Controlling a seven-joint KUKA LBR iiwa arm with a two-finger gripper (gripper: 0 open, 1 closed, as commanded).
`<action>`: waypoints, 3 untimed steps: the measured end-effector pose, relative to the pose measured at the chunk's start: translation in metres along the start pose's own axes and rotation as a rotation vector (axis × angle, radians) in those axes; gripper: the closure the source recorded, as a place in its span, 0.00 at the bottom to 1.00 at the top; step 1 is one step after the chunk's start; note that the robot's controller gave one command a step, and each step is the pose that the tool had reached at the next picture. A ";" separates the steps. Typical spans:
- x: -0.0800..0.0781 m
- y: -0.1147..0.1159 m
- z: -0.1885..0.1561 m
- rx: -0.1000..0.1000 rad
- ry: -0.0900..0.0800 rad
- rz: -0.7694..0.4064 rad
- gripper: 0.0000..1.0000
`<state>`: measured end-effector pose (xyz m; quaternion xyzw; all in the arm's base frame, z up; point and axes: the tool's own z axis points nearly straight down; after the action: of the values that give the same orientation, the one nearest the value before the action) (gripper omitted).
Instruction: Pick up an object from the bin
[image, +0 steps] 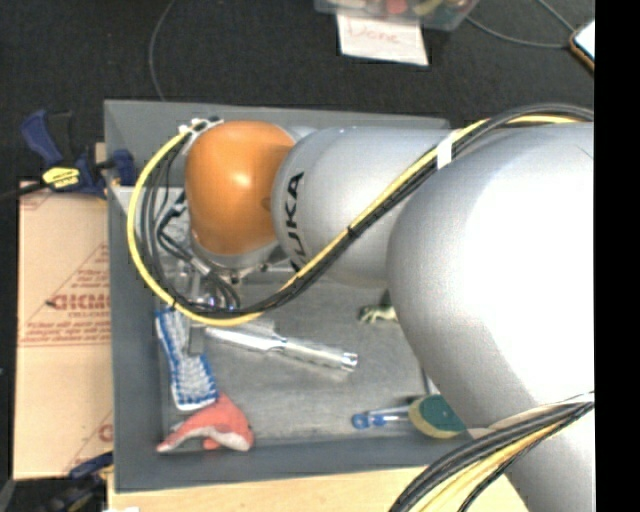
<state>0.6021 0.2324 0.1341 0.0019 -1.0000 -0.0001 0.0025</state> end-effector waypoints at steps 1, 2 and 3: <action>-0.002 -0.001 -0.005 -0.002 -0.008 0.005 0.00; 0.002 -0.105 0.065 0.002 -0.005 0.010 0.00; 0.023 -0.103 0.006 -0.008 -0.018 -0.005 0.00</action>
Offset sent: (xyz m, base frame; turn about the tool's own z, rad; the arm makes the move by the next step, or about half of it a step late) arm -0.0027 -0.1005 -0.0641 0.0051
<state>0.5794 0.1292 0.1284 0.0046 -1.0000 -0.0039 -0.0065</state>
